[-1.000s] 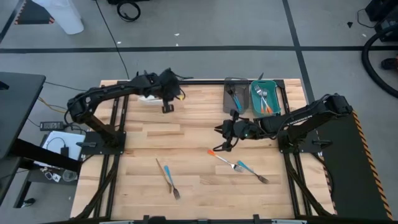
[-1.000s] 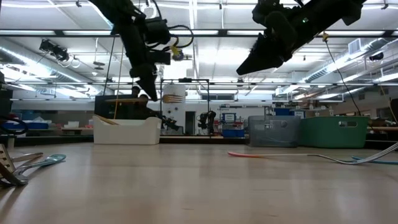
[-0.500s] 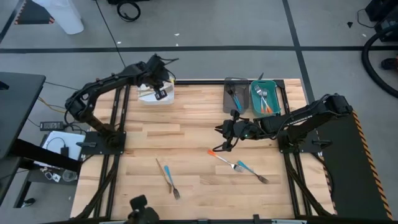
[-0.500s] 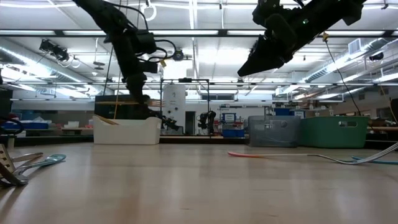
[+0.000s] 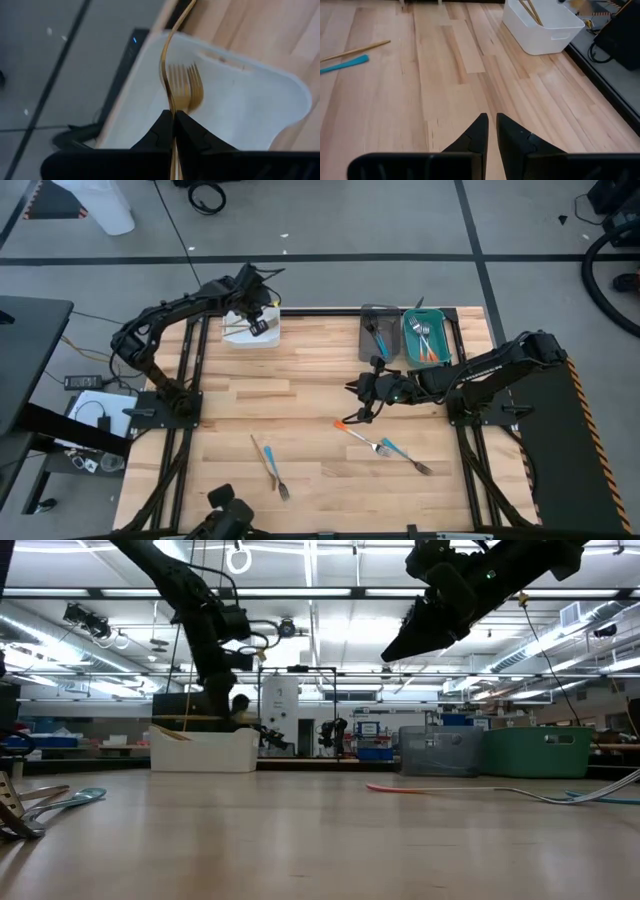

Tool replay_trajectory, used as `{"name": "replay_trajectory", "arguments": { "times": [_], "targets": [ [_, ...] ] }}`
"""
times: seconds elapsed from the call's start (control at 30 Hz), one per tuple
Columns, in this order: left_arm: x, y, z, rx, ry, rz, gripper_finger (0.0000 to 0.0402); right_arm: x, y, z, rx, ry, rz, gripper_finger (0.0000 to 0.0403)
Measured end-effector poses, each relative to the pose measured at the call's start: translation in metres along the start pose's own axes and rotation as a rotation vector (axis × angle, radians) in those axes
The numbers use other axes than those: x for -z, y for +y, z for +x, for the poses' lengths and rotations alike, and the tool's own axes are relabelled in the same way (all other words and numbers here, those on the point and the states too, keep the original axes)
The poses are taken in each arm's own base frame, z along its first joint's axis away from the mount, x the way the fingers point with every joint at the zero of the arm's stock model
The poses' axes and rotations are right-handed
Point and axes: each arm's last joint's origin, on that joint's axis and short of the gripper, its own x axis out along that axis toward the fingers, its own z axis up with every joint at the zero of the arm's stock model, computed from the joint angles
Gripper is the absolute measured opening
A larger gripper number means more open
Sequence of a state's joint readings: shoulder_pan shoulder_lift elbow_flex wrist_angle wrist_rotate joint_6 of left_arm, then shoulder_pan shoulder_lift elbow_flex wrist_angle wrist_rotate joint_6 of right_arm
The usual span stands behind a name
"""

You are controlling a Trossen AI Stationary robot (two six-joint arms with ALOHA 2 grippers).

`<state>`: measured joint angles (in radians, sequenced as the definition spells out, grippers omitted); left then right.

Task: Sort silverware by color (type)
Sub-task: Put the top gold fork into the white bin

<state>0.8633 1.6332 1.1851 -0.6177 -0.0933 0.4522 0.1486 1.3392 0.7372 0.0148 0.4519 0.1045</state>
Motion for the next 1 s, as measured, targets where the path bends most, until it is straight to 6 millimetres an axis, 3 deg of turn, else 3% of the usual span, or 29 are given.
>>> {"name": "replay_trajectory", "arguments": {
  "times": [0.4,0.8,1.0],
  "targets": [
    [0.012,0.007,0.028,0.030,0.115,-0.151,0.0014,-0.004,-0.002,0.001,0.004,-0.039,-0.025,0.0048],
    [0.010,0.006,0.053,0.057,0.101,-0.104,0.0016,-0.004,-0.004,0.002,0.011,-0.036,-0.025,0.0048],
    [0.010,0.002,0.056,0.082,0.115,-0.097,0.0075,-0.003,-0.004,0.002,0.006,-0.026,-0.007,0.0048]
  ]
}}
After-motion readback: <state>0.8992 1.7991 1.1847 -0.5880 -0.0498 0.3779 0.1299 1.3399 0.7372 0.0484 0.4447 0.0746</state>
